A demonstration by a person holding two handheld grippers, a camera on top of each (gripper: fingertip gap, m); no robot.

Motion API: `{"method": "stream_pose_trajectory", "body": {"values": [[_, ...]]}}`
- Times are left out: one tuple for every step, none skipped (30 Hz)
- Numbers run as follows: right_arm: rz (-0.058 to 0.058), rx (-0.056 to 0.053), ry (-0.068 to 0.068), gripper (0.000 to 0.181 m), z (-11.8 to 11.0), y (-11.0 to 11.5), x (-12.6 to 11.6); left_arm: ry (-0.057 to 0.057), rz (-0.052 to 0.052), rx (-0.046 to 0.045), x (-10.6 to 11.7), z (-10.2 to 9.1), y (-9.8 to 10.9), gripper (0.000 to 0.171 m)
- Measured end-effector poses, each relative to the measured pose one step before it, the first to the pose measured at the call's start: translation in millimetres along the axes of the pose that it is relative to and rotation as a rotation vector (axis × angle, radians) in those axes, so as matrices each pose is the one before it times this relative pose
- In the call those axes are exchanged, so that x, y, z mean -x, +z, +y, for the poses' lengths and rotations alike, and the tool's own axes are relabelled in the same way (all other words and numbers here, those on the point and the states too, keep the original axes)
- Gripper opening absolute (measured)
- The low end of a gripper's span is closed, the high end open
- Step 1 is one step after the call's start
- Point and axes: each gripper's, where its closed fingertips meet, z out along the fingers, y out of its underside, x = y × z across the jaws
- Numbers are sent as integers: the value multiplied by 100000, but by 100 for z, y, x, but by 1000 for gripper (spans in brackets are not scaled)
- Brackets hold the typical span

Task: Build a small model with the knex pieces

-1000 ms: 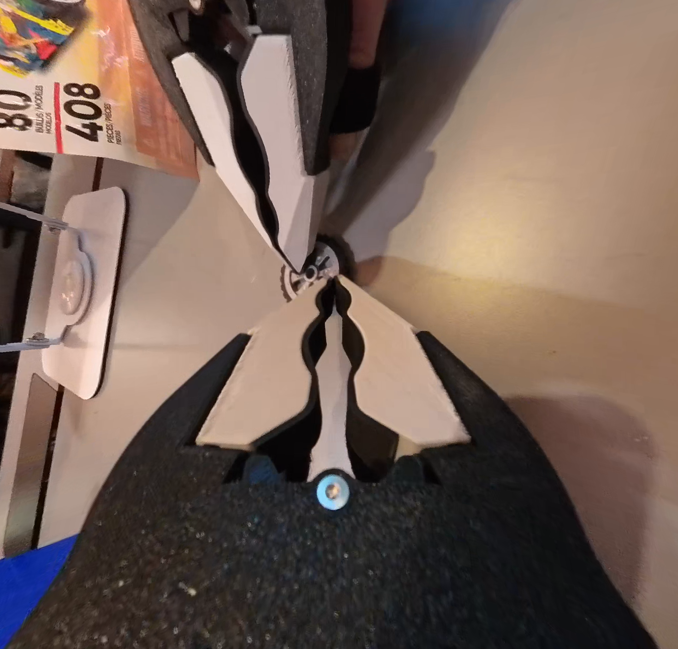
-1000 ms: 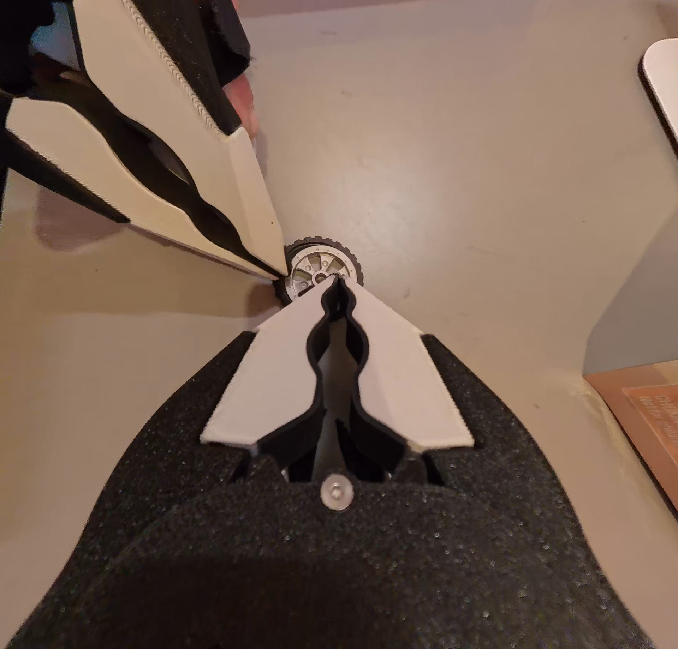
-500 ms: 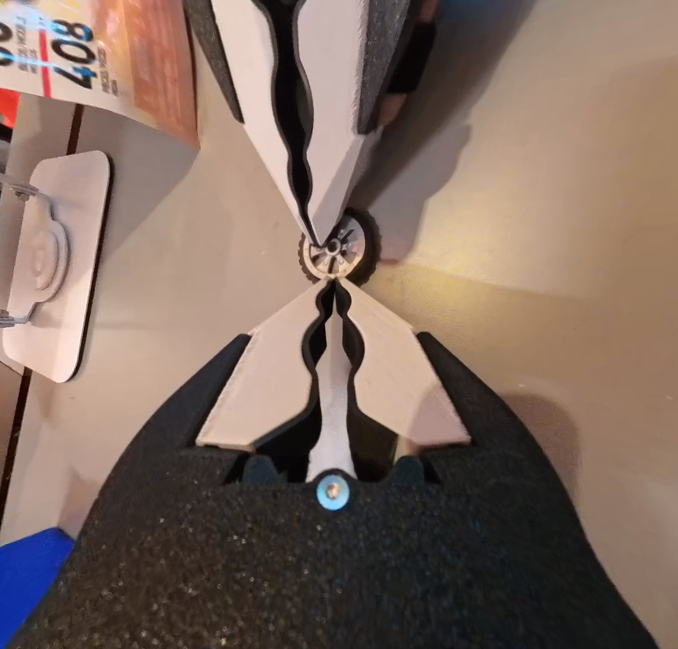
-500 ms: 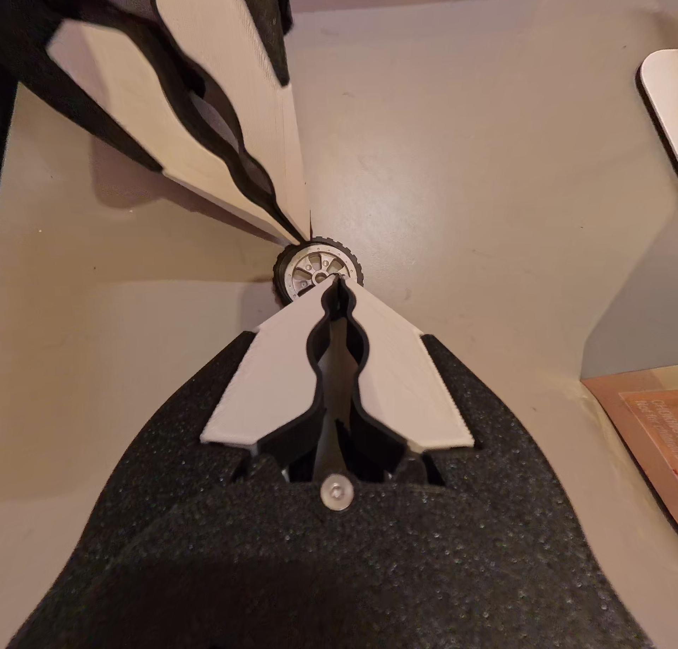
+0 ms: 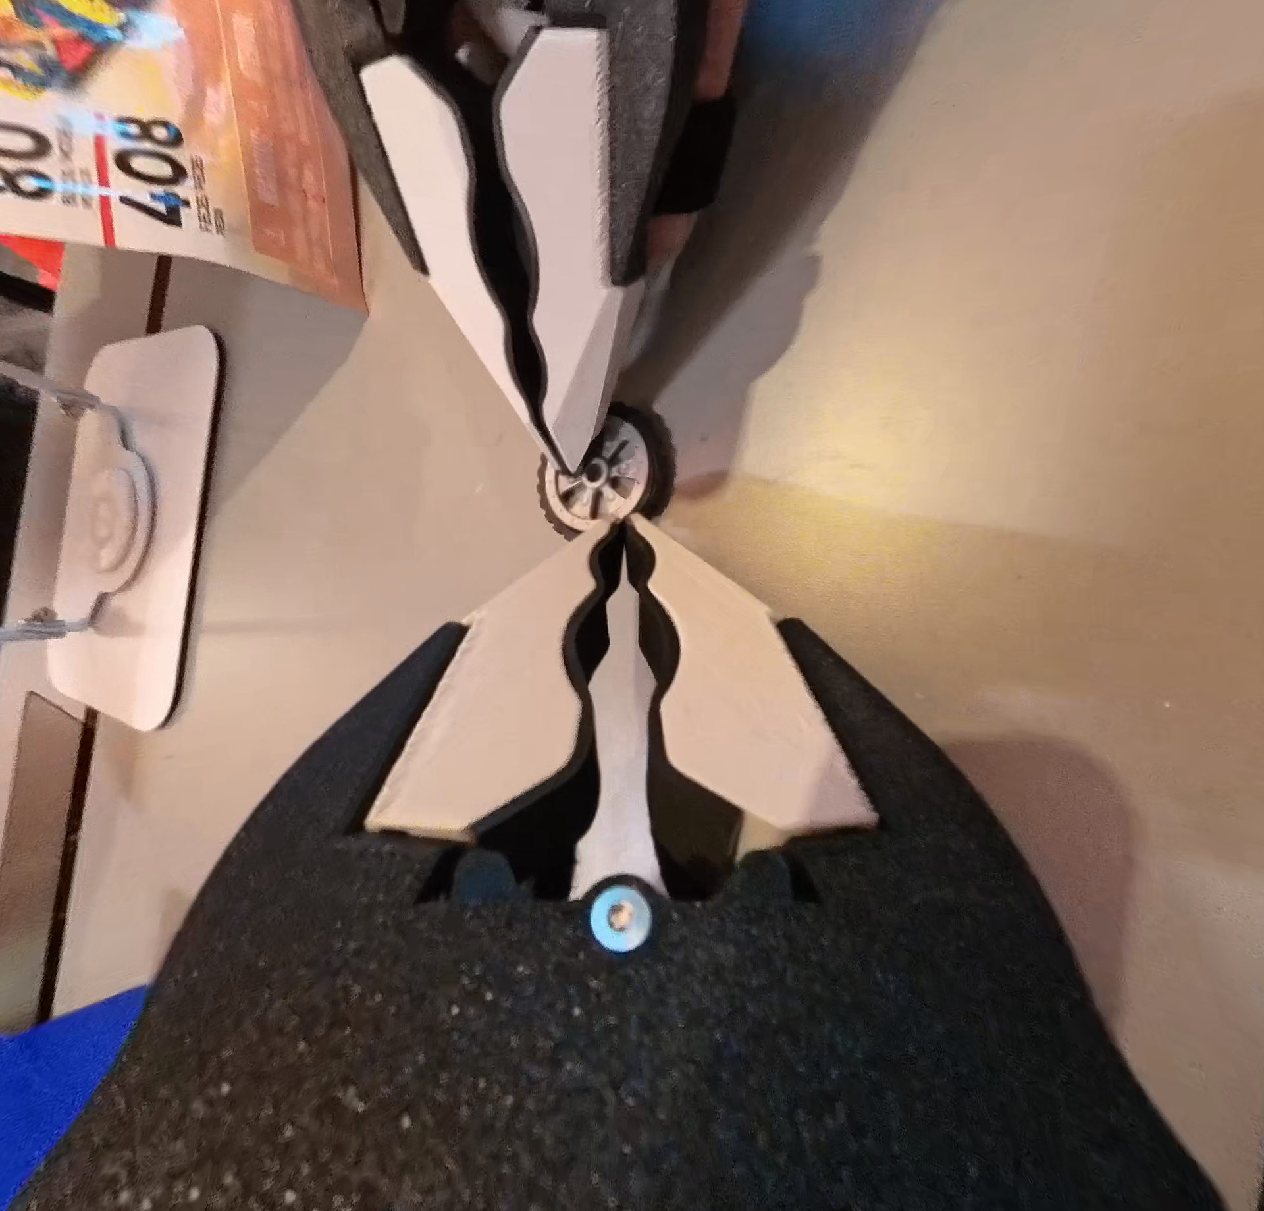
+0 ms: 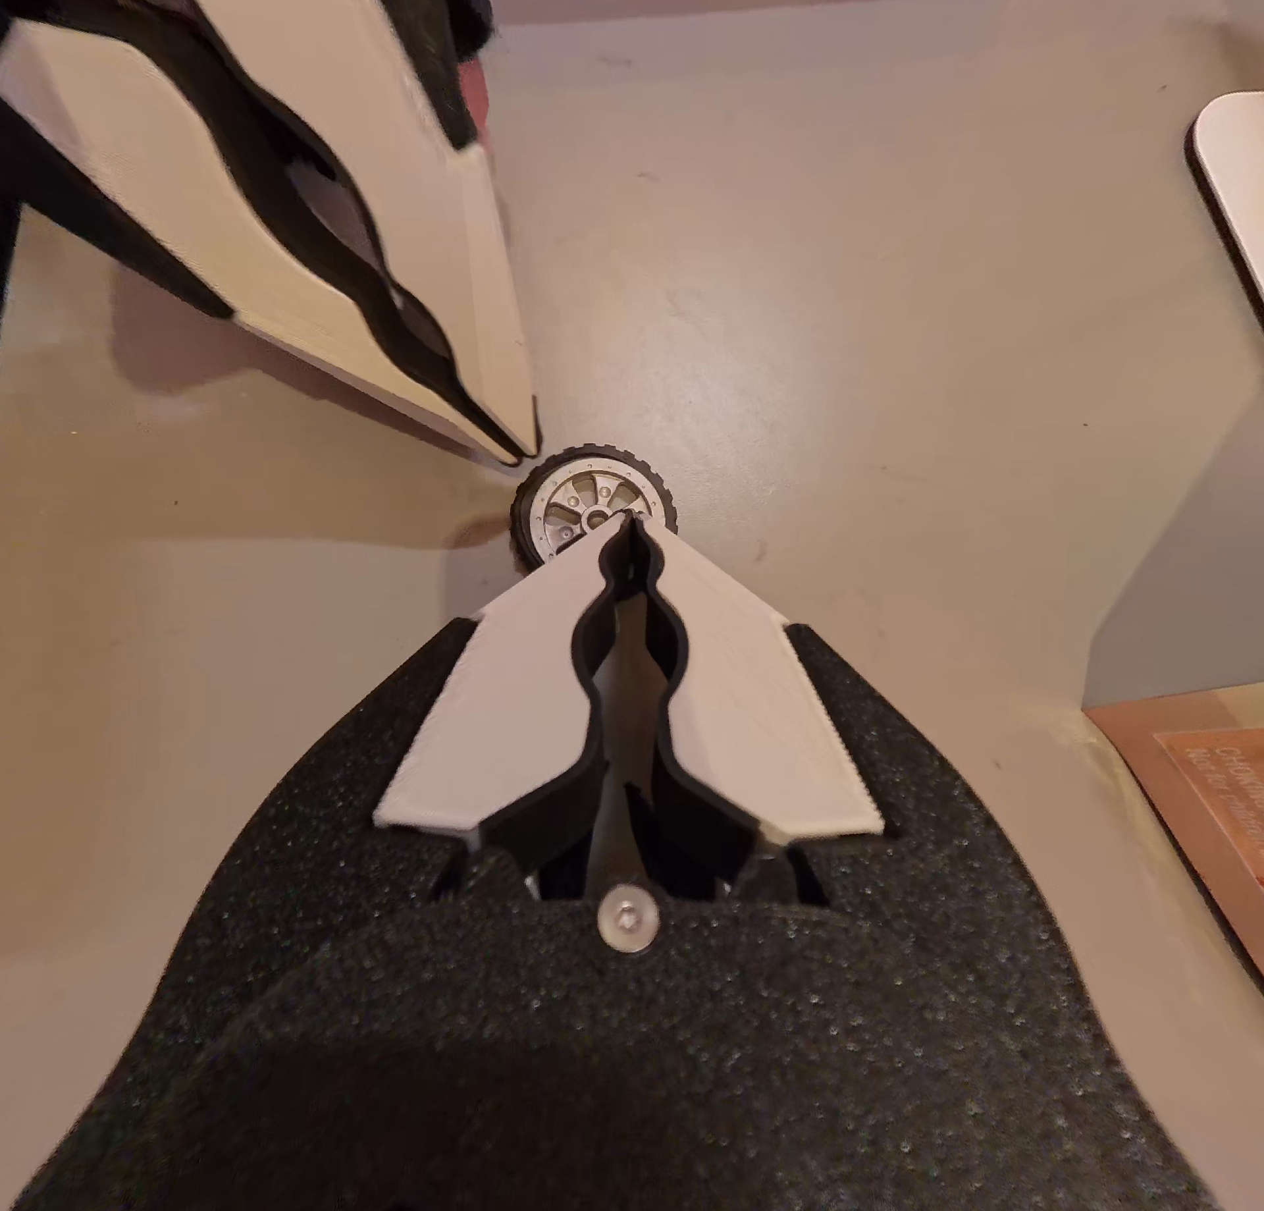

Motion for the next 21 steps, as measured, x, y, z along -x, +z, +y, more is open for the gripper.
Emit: {"method": "stream_pose_trajectory", "body": {"values": [[-323, -32, 198, 0, 2, 0, 8, 1250, 677, 854, -193, 96, -47, 0], [-282, -46, 189, 0, -7, -6, 2, 105, 313, 2546, -104, 479, 282, 0], [-165, -28, 70, 0, -4, 4, 8, 1792, -1157, 1125, 38, 329, 312, 0], [-35, 14, -118, 0, -5, 5, 7, 404, -44, 117, -50, 67, 177, 0], [-144, 7, -95, 0, -6, 7, 14, -722, -365, -1171, 107, -245, 54, 0], [-339, 4, 90, 0, -6, 10, 25, 242, -2014, -2293, 403, -459, -85, 0], [-363, -4, 212, 0, -8, 12, 17, -869, -683, -1749, 317, -384, -111, 0], [-272, -31, 242, 0, -5, 7, 5, -2084, 2088, -848, -39, -183, -56, 0], [-132, -1, 127, 0, -8, -4, -3, -1381, 2157, 550, -173, 139, 96, 0], [-60, 5, 37, 0, 1, 0, 1, 677, 683, 1630, -159, 354, 224, 0], [-167, -13, 154, 0, -2, 3, 4, 1139, 729, 270, -255, 99, 114, 0], [-187, -4, 145, 0, -1, 3, 6, -22, 1528, 416, -212, -1, -68, 0], [-77, 7, 14, 0, 1, 0, 2, 668, -760, 829, 134, 49, 20, 0], [-44, 15, 11, 0, -5, 7, -2, 1039, -606, 145, 4, -38, 64, 0], [-50, 13, 105, 0, 2, 1, -6, 133, -281, 21, 13, -59, 62, 0], [382, 19, 78, 0, -11, 14, -56, 369, -851, -358, 105, -84, 134, 0], [952, 83, -41, 0, -30, 24, -143, -940, -840, -166, 135, -142, 190, 0], [1052, 102, 34, 0, -14, 25, -181, -1588, -370, 127, 183, -50, 151, 0], [937, 64, 391, 0, 8, 18, -192, -2367, -328, -458, 231, 15, 148, 0], [481, 89, 320, 0, 25, 1, -115, -1042, -194, -332, 73, 10, 24, 0], [-65, 61, 44, 0, 15, 4, 3, 905, -537, 577, 52, 108, -31, 0]]}}
